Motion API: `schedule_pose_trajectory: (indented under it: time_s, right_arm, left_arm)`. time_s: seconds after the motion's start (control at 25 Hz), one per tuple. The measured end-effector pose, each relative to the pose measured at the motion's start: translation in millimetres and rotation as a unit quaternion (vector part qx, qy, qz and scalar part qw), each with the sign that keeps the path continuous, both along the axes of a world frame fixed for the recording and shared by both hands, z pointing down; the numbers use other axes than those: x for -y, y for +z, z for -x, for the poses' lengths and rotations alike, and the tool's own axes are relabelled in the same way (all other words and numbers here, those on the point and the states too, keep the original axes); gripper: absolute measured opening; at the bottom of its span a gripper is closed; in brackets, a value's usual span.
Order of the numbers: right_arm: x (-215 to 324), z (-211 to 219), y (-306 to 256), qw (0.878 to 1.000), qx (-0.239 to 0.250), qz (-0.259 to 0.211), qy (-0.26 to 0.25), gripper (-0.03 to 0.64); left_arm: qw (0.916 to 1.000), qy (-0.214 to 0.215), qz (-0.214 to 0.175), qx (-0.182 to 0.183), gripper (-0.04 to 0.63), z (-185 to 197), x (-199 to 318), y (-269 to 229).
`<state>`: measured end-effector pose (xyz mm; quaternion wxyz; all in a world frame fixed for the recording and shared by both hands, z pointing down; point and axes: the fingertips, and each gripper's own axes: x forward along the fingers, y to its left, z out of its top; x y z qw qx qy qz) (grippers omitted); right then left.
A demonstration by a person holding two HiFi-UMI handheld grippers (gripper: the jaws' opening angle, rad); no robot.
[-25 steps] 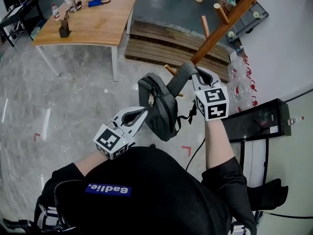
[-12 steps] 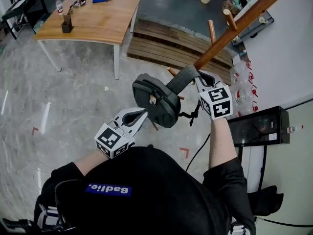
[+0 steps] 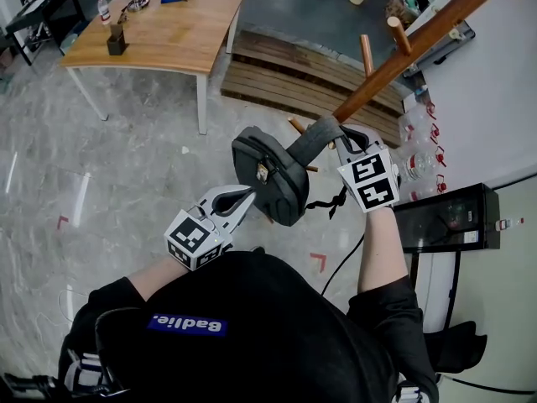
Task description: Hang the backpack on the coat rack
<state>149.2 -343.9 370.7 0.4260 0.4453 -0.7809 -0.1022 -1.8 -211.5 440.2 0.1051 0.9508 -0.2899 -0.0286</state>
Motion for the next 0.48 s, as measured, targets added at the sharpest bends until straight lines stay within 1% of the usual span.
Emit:
schedule_pose_trajectory:
  time_s: [0.08, 0.24, 0.36, 0.48]
  right_arm:
    - [0, 2, 3, 1.0, -0.019, 0.01, -0.004, 0.028]
    - [-4, 1, 4, 0.999, -0.041, 0.021, -0.01, 0.028]
    - [-8, 1, 2, 0.997, -0.066, 0.032, -0.022, 0.031]
    - [-14, 1, 6, 0.996, -0.068, 0.053, -0.027, 0.032]
  left_arm:
    - [1.0, 0.002, 0.0, 0.003, 0.009, 0, 0, 1]
    - [0.9999, 0.006, 0.001, 0.008, 0.009, 0, -1, 1]
    - [0.9999, 0.006, 0.004, 0.013, 0.009, 0, -2, 1]
    - [0.9998, 0.009, 0.006, 0.017, 0.009, -3, -6, 3]
